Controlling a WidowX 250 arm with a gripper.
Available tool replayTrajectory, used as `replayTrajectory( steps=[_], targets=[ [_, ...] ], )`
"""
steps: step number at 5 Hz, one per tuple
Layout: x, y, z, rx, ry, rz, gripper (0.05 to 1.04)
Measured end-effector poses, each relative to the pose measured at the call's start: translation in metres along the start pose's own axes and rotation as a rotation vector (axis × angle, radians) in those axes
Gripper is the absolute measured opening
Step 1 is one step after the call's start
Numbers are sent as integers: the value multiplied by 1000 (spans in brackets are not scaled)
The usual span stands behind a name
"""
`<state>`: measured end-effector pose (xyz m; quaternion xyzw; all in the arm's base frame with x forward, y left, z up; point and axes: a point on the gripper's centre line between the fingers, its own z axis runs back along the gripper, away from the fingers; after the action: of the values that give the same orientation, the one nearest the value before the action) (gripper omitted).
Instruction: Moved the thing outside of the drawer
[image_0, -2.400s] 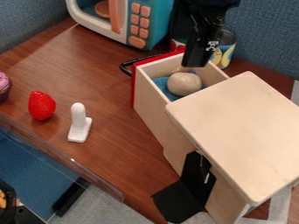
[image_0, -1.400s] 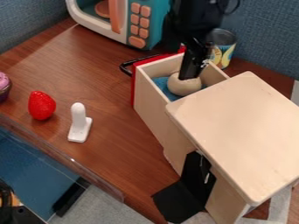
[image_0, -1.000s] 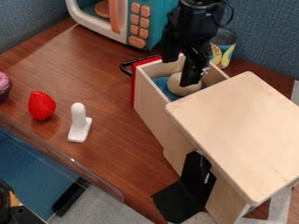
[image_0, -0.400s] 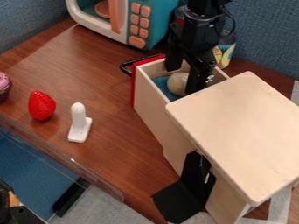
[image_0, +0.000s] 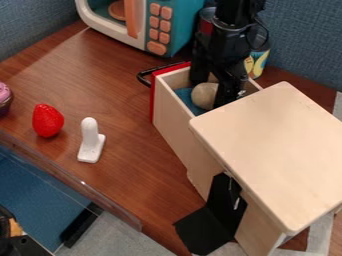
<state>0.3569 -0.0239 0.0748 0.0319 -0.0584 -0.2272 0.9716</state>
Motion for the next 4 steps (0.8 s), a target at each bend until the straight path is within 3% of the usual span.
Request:
replayTrajectory(
  steps=[2, 3, 4],
  targets=[
    [2, -1, -14, 23, 26, 6, 963],
    [2, 0, -15, 23, 23, 15, 863],
    [2, -1, -12, 0, 14, 13, 863]
  ],
)
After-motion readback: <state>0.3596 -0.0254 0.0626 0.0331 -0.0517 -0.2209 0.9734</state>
